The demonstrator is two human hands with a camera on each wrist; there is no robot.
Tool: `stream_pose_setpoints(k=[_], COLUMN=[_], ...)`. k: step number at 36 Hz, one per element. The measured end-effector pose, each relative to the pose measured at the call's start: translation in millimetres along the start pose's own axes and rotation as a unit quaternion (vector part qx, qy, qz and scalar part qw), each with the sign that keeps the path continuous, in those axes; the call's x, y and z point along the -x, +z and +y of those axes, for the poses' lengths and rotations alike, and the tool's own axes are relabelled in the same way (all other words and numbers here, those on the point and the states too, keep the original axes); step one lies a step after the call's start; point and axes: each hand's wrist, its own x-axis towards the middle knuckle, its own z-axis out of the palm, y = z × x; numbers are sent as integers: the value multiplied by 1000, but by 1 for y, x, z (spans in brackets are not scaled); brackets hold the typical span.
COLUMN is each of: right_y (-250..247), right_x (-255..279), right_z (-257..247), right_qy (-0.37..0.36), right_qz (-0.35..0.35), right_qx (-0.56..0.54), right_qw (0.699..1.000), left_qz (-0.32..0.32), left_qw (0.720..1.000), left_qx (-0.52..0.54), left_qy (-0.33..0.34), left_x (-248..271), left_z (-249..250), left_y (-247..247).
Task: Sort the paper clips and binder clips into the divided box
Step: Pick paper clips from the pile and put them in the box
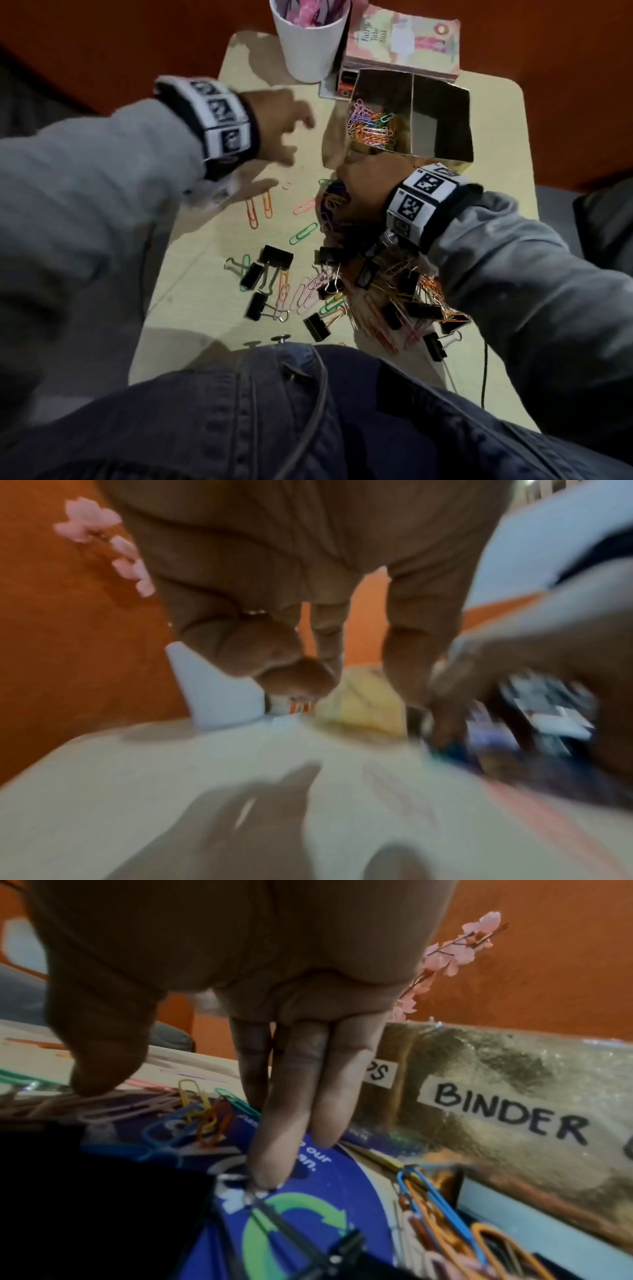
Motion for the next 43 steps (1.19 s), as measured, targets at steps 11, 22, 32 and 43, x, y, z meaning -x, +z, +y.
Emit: stream_pose_setpoints(k=[11,22,32,43], right_y=[-2,6,1,-3], right_x=[-6,1,8,-9], right_z=[-13,-8,6,-15], right_qy=[-43,2,45,46], right_qz=[-8,7,6,-19], right_qx=[-8,-46,-105,-42], right_qw=[999,999,993,998], left_qz=[-57,-48,6,-18], left_qw=[997,999,993,999], left_qx=[18,6,117,21], left_qy=[-42,-24,-11,-16], left_x=[37,23,5,12], left_z=[1,21,16,19], left_y=[65,70,49,59])
